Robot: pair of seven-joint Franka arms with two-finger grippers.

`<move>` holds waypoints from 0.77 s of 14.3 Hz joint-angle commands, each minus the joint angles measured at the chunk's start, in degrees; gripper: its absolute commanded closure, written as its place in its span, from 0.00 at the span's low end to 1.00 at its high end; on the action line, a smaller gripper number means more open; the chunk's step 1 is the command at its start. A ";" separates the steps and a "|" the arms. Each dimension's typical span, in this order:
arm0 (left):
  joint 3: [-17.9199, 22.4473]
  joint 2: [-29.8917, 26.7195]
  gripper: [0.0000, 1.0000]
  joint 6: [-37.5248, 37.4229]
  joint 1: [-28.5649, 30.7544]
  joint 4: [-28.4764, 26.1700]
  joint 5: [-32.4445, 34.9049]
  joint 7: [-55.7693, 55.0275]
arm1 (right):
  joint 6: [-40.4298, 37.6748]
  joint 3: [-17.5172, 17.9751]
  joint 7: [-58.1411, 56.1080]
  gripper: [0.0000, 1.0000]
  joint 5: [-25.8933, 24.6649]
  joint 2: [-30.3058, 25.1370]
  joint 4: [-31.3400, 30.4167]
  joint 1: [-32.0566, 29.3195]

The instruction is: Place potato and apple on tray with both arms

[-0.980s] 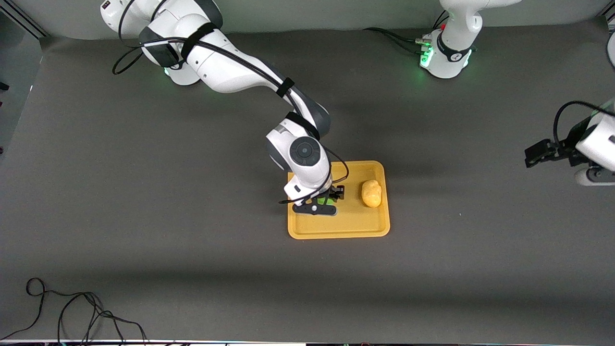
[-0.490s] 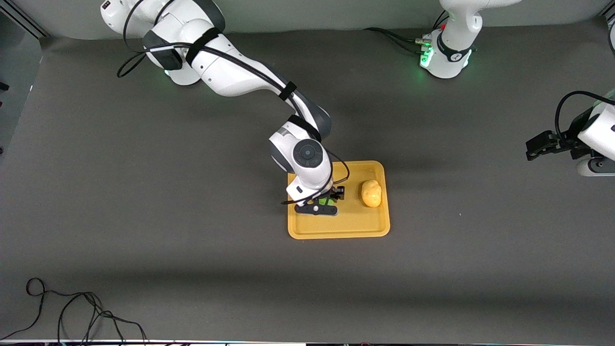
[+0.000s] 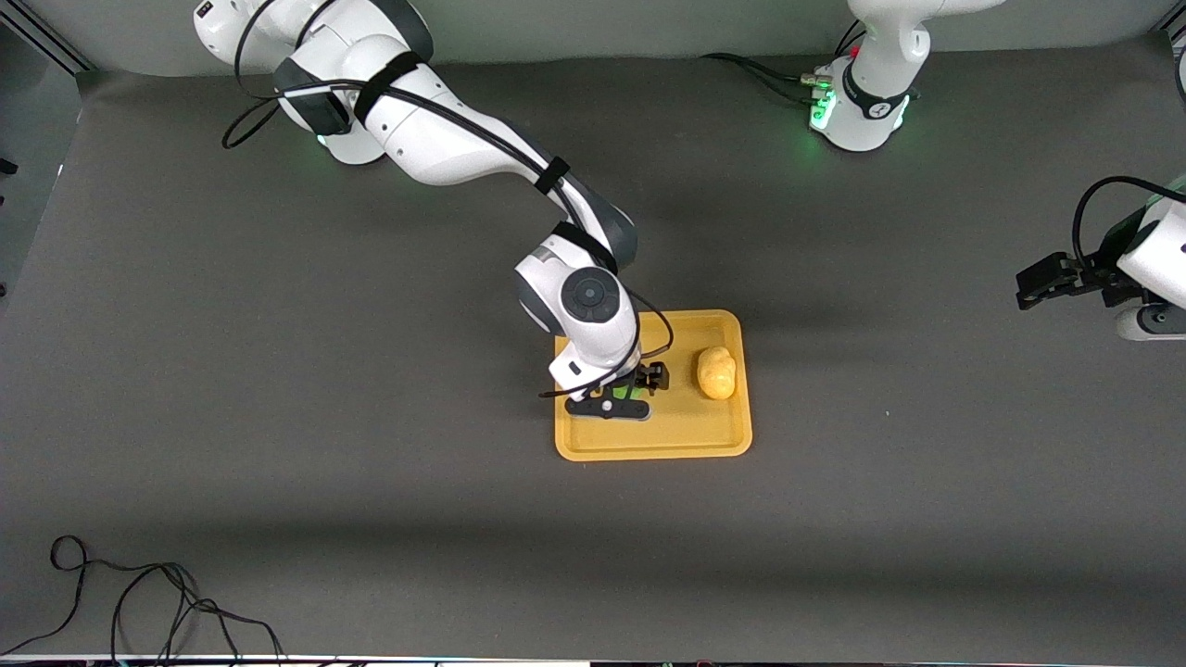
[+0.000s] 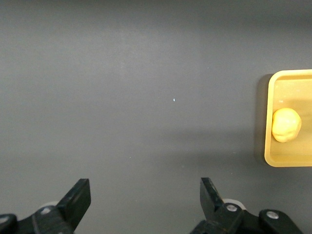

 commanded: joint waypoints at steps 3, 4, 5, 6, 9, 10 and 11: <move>-0.40 -1.04 0.00 0.49 0.64 -1.12 -0.67 1.06 | -6.29 0.20 -1.45 0.00 0.90 -14.80 -10.74 -5.85; -0.40 -1.04 0.00 0.49 0.72 -1.12 -0.67 1.06 | -8.23 -0.06 -4.08 0.00 1.44 -18.06 -13.02 -7.17; -0.40 -1.04 0.00 0.49 0.64 -1.03 -0.67 1.06 | -9.38 -0.15 -5.84 0.00 1.44 -21.66 -16.09 -9.36; -0.40 -1.04 0.00 0.40 0.72 -1.12 -0.67 1.06 | -10.00 -0.07 -7.69 0.00 1.44 -25.00 -19.77 -12.17; -0.40 -1.12 0.00 0.23 0.72 -1.12 -0.58 1.06 | -12.54 -0.15 -12.45 0.00 1.53 -33.62 -26.47 -19.12; -0.40 -1.12 0.00 0.23 0.72 -1.12 -0.58 1.06 | -13.86 -0.33 -12.98 0.00 1.53 -35.82 -27.27 -20.71; -0.40 -1.21 0.00 0.23 0.72 -1.12 -0.49 1.06 | -14.57 -1.81 -14.55 0.00 1.53 -37.41 -27.37 -21.59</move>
